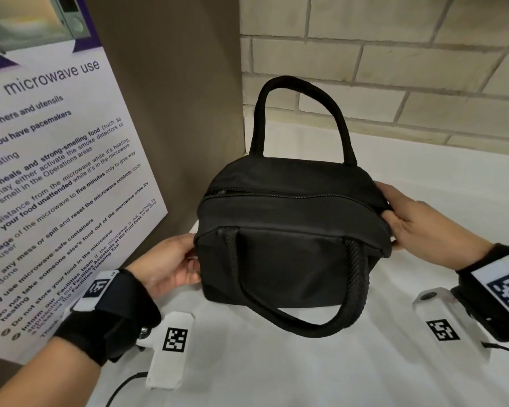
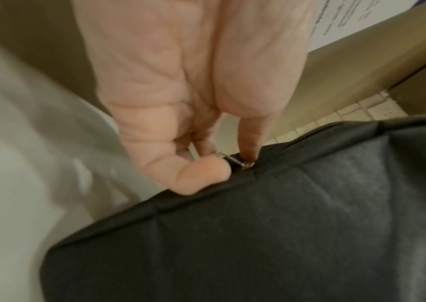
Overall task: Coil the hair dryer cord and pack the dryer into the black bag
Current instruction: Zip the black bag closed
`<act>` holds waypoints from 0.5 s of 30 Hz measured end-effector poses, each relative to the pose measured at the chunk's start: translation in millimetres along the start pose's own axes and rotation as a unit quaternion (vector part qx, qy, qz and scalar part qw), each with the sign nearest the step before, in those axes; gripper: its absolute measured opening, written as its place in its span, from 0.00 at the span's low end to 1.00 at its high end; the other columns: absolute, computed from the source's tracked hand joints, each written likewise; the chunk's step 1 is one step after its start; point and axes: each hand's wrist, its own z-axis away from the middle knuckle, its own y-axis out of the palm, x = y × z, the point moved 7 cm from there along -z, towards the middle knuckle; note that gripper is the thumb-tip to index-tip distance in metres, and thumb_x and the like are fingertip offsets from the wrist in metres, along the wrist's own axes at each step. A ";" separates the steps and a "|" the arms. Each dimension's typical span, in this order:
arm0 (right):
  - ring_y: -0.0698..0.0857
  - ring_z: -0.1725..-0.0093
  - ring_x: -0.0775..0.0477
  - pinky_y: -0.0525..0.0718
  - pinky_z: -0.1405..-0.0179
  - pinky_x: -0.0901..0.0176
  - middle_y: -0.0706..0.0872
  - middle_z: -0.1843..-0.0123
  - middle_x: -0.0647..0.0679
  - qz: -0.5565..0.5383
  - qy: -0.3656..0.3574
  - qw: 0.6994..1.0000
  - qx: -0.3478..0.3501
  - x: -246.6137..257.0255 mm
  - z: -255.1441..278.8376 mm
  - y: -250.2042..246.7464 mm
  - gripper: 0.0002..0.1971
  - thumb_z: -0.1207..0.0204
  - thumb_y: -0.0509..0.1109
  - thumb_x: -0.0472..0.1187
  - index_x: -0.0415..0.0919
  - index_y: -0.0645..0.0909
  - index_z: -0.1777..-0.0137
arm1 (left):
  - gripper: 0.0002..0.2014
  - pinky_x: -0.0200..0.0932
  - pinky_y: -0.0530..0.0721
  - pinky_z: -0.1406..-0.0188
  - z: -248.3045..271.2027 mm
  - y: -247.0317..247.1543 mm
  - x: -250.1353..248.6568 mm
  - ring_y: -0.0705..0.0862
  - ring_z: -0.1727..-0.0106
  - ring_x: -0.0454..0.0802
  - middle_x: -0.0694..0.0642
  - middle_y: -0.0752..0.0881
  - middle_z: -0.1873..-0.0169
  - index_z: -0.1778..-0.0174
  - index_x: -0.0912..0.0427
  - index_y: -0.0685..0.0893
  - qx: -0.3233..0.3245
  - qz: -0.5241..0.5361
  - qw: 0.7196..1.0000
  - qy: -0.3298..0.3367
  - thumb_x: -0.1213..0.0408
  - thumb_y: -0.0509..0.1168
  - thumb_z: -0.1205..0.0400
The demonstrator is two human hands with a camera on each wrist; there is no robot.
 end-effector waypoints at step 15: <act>0.86 0.62 0.52 0.83 0.72 0.75 0.85 0.55 0.37 0.015 0.012 1.000 -0.010 -0.4 0.5 -1.6 0.26 0.21 0.48 0.30 0.52 0.60 0.26 | 0.16 0.33 0.58 0.85 -4.8 -3.1 -11.7 0.63 0.87 0.40 0.50 0.67 0.87 0.75 0.56 0.69 -0.051 0.019 0.998 0.044 0.67 0.53 0.20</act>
